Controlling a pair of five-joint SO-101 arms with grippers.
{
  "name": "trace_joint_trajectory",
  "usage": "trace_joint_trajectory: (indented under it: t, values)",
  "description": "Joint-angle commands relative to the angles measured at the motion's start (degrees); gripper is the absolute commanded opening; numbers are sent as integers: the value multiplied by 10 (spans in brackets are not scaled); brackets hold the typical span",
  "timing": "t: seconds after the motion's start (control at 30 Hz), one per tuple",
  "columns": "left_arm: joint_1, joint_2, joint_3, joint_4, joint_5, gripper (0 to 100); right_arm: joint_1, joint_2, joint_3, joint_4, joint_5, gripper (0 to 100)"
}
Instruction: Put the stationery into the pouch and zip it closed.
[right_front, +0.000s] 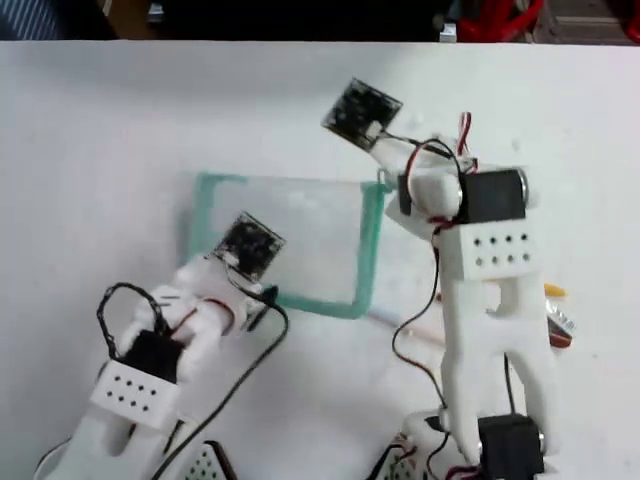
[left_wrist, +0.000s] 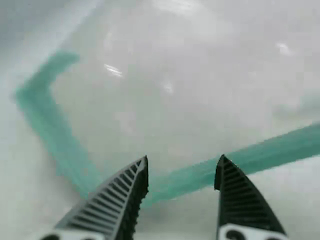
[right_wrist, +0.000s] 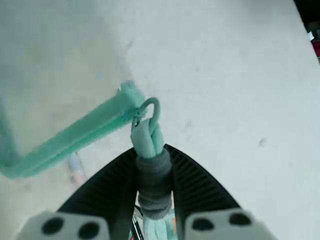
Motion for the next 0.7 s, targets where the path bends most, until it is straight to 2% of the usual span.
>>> trace_joint_trajectory:
  t: [0.0,0.1,0.17,0.3,0.4,0.67]
  values:
    - [27,-20,-62,72,22,222,-20,-5,-121,46,-120,18]
    - [25,-78,-78,107,58,225,-30,35,-197,84,-212,18]
    - [25,-144,-78,133,62,225,-46,63,-237,92,-241,17]
    - [0,-317,-66,186,62,226,-89,87,-304,92,-273,17]
    - [-62,-425,-40,187,63,226,-123,86,-355,92,-270,17]
    - [-103,-381,-37,151,90,226,-150,91,-514,64,-237,17]
